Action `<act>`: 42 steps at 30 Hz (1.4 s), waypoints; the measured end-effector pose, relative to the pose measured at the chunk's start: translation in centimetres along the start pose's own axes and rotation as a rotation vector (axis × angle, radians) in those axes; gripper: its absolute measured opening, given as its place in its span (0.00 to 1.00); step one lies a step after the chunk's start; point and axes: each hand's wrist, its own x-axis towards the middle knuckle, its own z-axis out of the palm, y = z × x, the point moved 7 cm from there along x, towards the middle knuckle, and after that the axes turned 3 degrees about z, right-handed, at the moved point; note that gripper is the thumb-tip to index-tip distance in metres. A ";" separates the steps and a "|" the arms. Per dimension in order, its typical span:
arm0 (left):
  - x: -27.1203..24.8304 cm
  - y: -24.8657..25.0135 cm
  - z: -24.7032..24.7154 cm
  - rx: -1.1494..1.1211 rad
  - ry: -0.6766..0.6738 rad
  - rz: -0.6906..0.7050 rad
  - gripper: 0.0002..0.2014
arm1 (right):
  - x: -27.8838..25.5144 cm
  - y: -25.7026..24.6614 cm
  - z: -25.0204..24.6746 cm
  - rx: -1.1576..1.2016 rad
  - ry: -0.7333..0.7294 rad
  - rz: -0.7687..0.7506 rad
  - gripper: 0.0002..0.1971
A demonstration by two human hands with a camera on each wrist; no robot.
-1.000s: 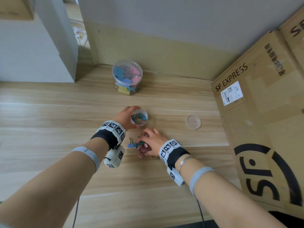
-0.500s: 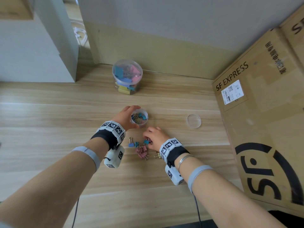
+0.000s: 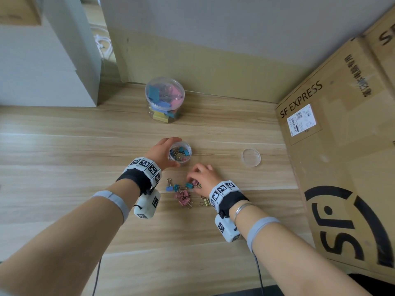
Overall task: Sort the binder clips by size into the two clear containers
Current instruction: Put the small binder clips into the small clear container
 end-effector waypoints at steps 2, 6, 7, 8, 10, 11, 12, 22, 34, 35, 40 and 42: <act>0.0 0.0 0.0 0.004 -0.001 0.001 0.41 | 0.1 0.0 -0.1 -0.006 0.004 0.008 0.14; 0.0 0.0 0.0 -0.001 -0.007 -0.002 0.41 | 0.3 0.3 -0.1 0.015 0.035 0.037 0.11; 0.0 0.0 0.0 -0.003 -0.008 -0.001 0.41 | 0.4 0.3 -0.2 0.055 0.056 0.044 0.10; -0.1 0.0 0.0 -0.005 -0.008 -0.001 0.41 | 0.3 0.3 -0.5 0.098 0.084 0.044 0.09; -0.1 0.1 0.0 -0.005 -0.007 0.003 0.41 | 0.2 0.3 -1.5 0.160 0.133 0.038 0.08; -0.1 0.1 0.0 -0.003 -0.008 0.005 0.41 | 0.1 0.2 -2.2 0.179 0.160 0.029 0.07; -0.1 0.2 0.0 -0.001 -0.008 0.005 0.41 | 0.1 0.1 -3.1 0.199 0.197 0.015 0.07; -1.4 -0.5 0.0 0.011 0.051 -0.003 0.41 | 2.4 -3.6 -8.0 0.219 0.355 -0.026 0.08; -3.0 -1.1 0.5 -0.112 0.102 -0.009 0.44 | 2.0 0.7 -3.4 0.053 0.004 0.187 0.22; -3.2 -1.1 0.6 -0.122 0.106 -0.019 0.45 | 1.9 0.7 -2.5 0.021 -0.041 0.191 0.25; -4.1 -2.6 1.5 -0.097 0.097 -0.181 0.39 | 2.1 0.0 -0.4 0.048 0.025 0.139 0.15; -4.5 -3.2 1.9 -0.033 0.045 -0.238 0.34 | 1.9 -0.2 -0.2 0.048 0.015 0.114 0.11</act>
